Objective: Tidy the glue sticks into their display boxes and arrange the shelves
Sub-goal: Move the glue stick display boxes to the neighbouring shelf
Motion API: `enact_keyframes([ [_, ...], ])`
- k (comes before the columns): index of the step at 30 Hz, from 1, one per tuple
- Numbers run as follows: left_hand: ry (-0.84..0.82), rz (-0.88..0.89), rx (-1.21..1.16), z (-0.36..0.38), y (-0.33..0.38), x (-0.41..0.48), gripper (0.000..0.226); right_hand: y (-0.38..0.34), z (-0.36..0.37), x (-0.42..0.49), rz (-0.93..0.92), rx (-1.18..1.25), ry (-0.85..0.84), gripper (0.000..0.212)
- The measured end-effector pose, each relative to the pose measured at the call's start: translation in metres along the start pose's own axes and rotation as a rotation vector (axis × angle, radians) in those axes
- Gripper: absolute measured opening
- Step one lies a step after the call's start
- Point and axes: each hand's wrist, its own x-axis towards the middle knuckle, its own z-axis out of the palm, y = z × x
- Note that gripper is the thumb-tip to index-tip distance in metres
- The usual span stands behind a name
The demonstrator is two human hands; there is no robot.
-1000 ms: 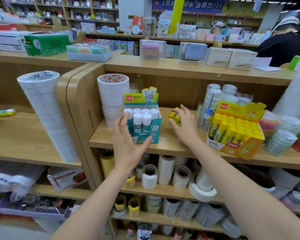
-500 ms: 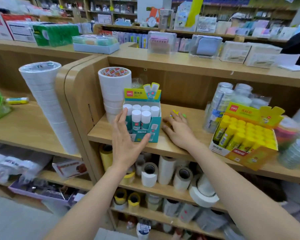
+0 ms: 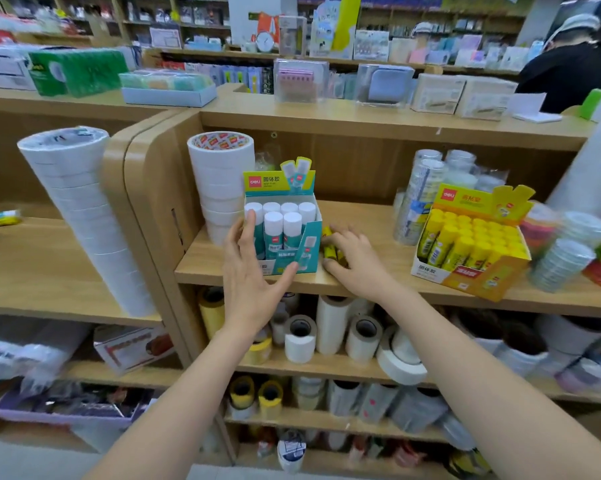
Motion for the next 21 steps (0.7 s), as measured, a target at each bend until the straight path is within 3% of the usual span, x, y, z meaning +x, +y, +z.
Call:
enact_keyframes([
  [5,-0.025,0.025,0.007,-0.007,0.0,-0.002,0.099,-0.001,0.003,-0.009,0.042,0.049,0.125,0.027],
  [9,0.003,0.042,0.028,-0.011,0.001,-0.006,0.094,-0.006,-0.001,-0.016,0.113,0.028,0.119,0.039],
  [17,0.069,0.136,0.062,-0.014,0.006,-0.02,0.053,-0.009,-0.008,-0.037,0.197,0.101,0.14,0.043],
  [21,-0.016,0.272,0.008,-0.015,0.017,-0.027,0.033,-0.004,-0.014,-0.041,0.176,0.125,0.294,0.041],
])
